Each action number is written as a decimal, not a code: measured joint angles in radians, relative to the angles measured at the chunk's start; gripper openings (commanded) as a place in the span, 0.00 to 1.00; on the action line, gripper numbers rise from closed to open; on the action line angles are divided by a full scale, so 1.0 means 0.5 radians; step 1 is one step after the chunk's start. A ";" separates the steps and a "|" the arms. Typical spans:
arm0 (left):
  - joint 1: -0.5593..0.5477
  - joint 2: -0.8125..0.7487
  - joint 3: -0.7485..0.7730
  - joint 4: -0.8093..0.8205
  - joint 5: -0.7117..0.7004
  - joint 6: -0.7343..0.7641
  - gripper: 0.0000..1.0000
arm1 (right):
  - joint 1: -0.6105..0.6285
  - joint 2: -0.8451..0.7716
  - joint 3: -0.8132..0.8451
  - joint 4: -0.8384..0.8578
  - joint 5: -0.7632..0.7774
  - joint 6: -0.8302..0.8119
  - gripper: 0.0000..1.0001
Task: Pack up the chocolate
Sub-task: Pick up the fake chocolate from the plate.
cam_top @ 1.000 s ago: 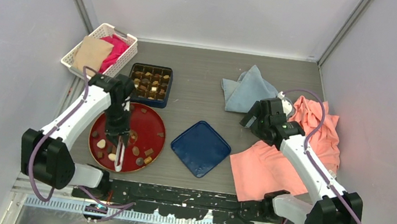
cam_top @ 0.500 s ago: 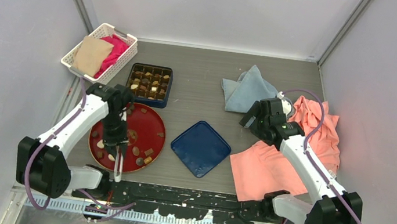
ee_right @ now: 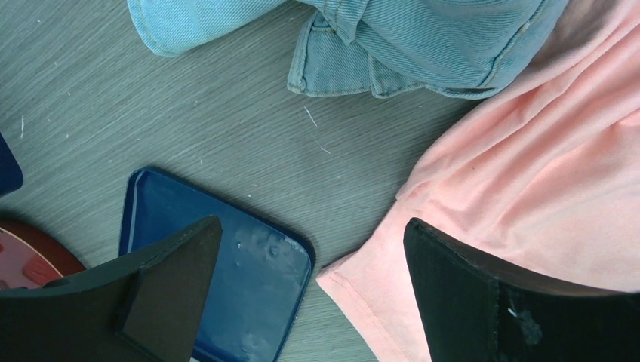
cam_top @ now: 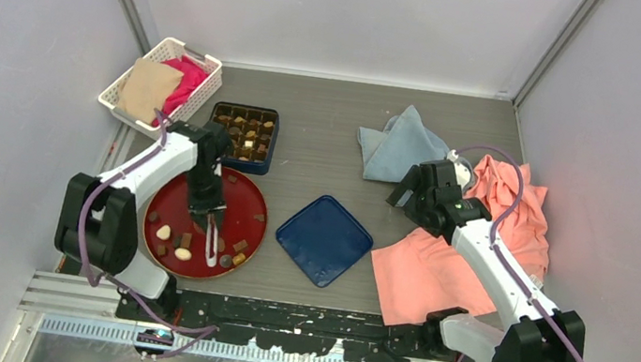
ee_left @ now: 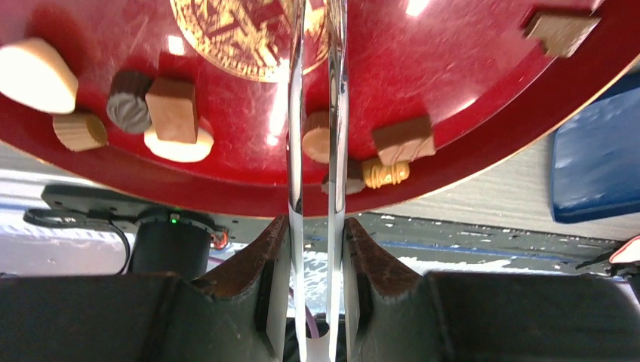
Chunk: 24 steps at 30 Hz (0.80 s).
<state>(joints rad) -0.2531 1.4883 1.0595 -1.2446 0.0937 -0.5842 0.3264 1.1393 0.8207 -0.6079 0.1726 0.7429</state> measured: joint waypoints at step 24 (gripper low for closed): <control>0.161 0.233 0.051 0.188 0.034 0.031 0.33 | 0.000 0.049 0.017 -0.025 0.011 -0.005 0.96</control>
<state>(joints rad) -0.1726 1.6047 1.0851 -1.1503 0.1104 -0.5690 0.3264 1.1637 0.8291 -0.6205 0.1783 0.7403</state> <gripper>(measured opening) 0.315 0.960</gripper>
